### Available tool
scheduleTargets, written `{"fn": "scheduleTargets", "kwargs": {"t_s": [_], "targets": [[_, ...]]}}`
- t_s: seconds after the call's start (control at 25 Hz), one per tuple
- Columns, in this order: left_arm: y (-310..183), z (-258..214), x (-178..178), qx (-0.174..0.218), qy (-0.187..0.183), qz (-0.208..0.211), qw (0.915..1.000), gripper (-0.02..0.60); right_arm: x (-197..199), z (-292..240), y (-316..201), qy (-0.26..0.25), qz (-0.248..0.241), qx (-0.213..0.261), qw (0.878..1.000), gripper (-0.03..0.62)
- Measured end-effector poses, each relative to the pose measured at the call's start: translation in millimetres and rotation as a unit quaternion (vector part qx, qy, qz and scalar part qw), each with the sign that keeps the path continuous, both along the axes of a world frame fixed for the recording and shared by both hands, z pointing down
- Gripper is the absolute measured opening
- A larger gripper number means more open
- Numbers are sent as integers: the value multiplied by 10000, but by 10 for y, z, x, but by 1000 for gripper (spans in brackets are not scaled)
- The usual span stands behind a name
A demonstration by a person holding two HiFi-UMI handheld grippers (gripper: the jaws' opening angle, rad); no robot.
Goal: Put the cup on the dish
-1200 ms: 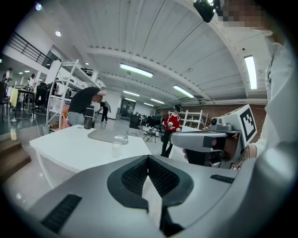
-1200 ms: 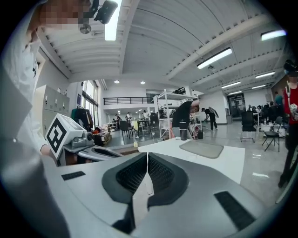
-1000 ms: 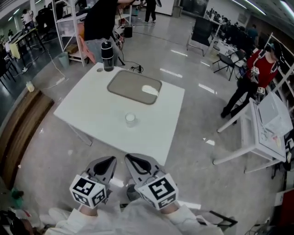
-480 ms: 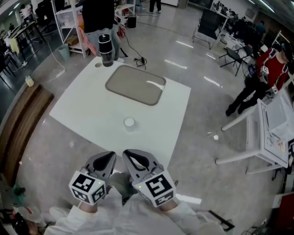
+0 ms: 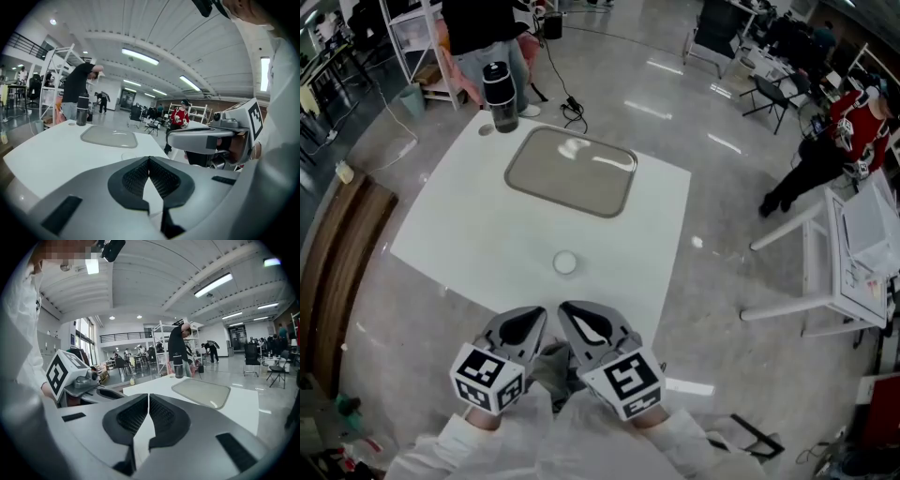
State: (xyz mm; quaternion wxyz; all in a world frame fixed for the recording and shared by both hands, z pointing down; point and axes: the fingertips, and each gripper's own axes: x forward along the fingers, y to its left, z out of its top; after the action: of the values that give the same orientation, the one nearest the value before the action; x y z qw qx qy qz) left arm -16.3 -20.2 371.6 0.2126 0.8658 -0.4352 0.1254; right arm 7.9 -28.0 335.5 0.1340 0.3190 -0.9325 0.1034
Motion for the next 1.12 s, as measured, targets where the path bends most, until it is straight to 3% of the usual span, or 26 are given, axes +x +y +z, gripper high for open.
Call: {"fn": "scheduleTargets", "kwargs": {"t_s": [0.64, 1.12], "targets": [[-543, 187, -249, -67, -21, 946, 9955, -5, -191, 280, -535, 127, 1003, -159, 9947, 15], [-679, 420, -154, -243, 82, 1155, 9930, -5, -144, 546, -677, 351, 1257, -243, 9911, 15]]}}
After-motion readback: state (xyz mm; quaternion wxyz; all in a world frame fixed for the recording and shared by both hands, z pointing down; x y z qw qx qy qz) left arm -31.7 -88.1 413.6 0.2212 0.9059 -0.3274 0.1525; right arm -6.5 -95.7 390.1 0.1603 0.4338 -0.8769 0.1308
